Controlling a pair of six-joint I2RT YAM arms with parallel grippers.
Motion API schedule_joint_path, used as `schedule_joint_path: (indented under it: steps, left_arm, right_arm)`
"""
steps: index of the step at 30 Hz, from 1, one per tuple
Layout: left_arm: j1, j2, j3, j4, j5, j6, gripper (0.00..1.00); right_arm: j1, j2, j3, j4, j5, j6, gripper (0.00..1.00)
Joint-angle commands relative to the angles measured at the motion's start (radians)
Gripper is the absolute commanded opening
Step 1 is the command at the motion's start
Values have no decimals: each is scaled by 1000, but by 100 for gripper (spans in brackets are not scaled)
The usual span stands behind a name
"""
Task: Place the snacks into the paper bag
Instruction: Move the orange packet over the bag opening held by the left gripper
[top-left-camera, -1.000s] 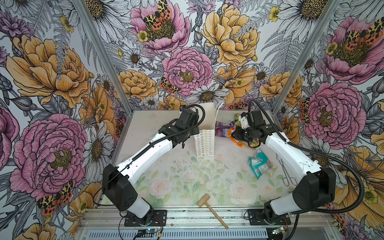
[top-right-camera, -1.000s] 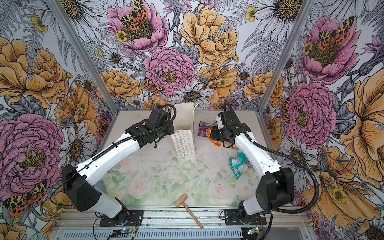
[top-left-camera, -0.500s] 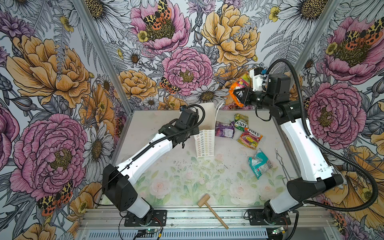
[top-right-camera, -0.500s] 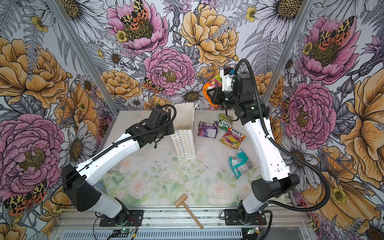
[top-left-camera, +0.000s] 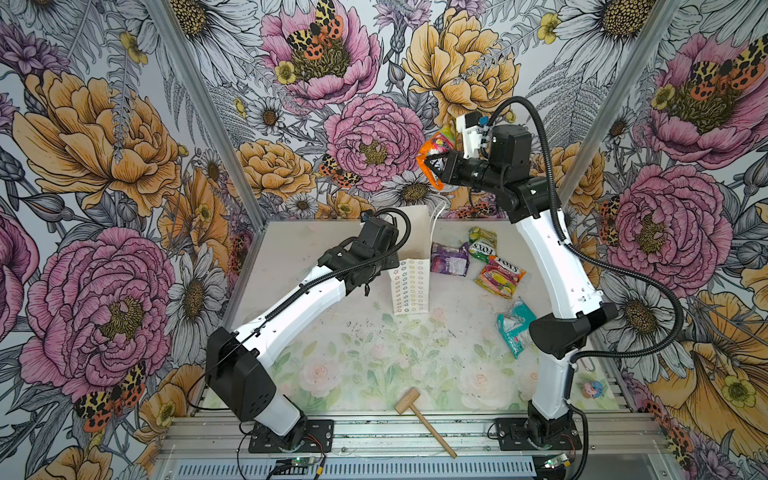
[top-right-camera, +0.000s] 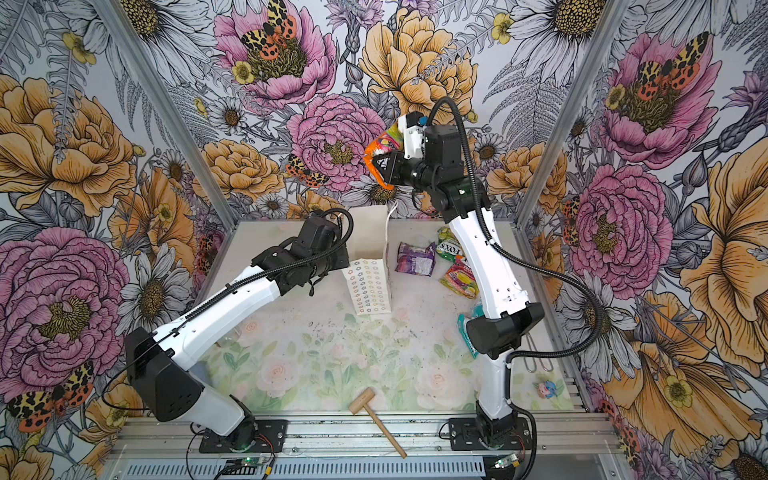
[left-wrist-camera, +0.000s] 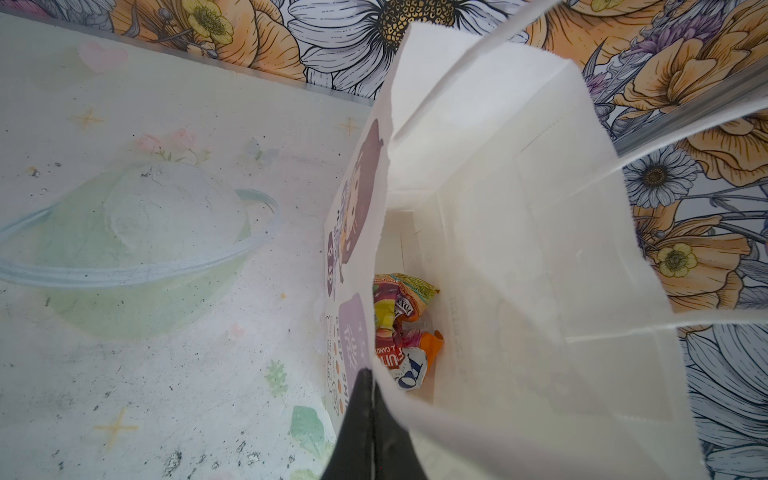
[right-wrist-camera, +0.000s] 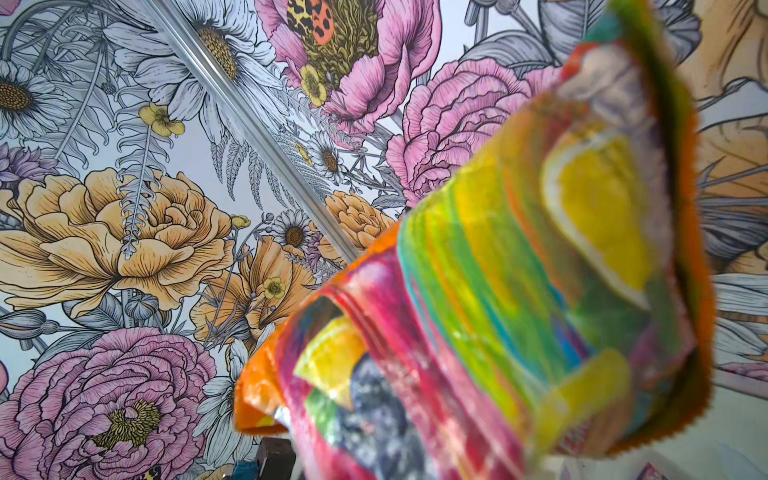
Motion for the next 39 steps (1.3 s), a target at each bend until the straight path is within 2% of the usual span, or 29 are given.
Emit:
schedule_joint_path:
  steps: [1, 6, 16, 20, 28, 35, 39]
  left_arm:
    - [-5, 6, 24, 15, 13, 5, 0]
    - [-5, 3, 22, 16, 11, 4, 0]
    - [-6, 4, 17, 15, 11, 1, 0]
    - [-5, 6, 21, 15, 11, 3, 0]
    - [-5, 7, 22, 15, 13, 3, 0]
    - [-7, 7, 20, 15, 13, 1, 0]
    - [-8, 11, 22, 15, 11, 0, 0]
  right_arm:
    - [23, 12, 35, 39, 5, 18, 0]
    - [49, 13, -30, 38, -7, 19, 0]
    - [62, -83, -285, 31, 17, -11, 0]
    - [64, -93, -307, -8, 17, -36, 0]
    - [69, -96, -275, -71, 37, -102, 0]
    - [69, -69, -158, -128, 16, -147, 0]
    - [69, -35, -71, -128, -1, -123, 0]
